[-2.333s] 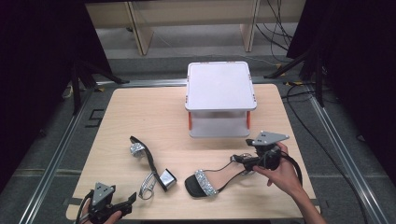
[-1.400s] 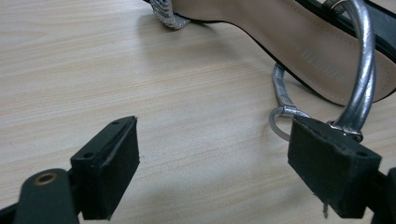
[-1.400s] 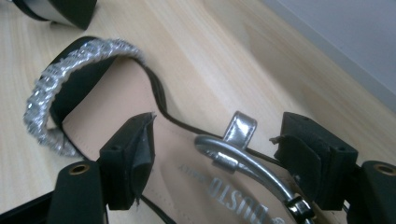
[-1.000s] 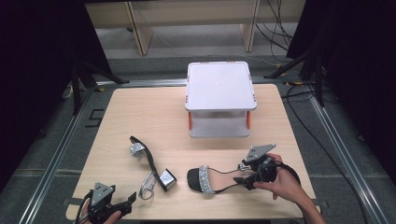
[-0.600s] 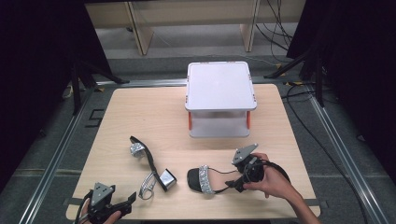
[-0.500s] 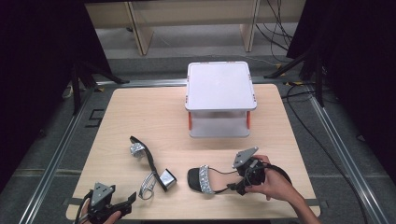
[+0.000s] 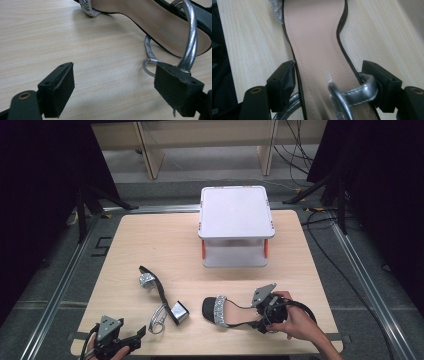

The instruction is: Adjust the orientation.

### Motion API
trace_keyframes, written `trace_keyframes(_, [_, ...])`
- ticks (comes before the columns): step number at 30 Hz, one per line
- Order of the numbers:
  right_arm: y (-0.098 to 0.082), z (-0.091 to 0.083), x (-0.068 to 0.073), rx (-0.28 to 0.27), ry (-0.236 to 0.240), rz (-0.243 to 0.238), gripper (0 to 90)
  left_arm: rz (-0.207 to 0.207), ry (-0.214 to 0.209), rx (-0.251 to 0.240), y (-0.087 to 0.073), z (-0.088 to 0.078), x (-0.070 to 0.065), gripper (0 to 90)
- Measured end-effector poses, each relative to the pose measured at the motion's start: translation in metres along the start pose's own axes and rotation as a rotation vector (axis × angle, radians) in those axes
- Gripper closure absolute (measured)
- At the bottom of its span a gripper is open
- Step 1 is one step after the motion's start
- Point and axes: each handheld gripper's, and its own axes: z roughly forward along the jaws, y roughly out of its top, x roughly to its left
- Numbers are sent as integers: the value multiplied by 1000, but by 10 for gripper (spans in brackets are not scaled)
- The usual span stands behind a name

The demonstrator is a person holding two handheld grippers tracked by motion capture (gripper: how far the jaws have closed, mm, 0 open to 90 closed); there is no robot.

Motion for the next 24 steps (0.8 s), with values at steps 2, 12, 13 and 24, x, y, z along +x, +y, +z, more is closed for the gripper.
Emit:
trace_keyframes(2, [1, 2, -4, -26, -31, 31, 300, 11, -2, 10, 0, -1, 1, 162])
trace_keyframes(12, [2, 4, -10, -75, -104, 301, 307, 3, 1, 10, 1, -1, 1, 162])
trace_keyframes(13, [2, 3, -5, -76, -103, 327, 302, 3, 5, 17, 1, -2, 1, 162])
trace_keyframes(24, [26, -6, 5, -81, -95, 315, 229, 7, 11, 22, 2, -1, 2, 162])
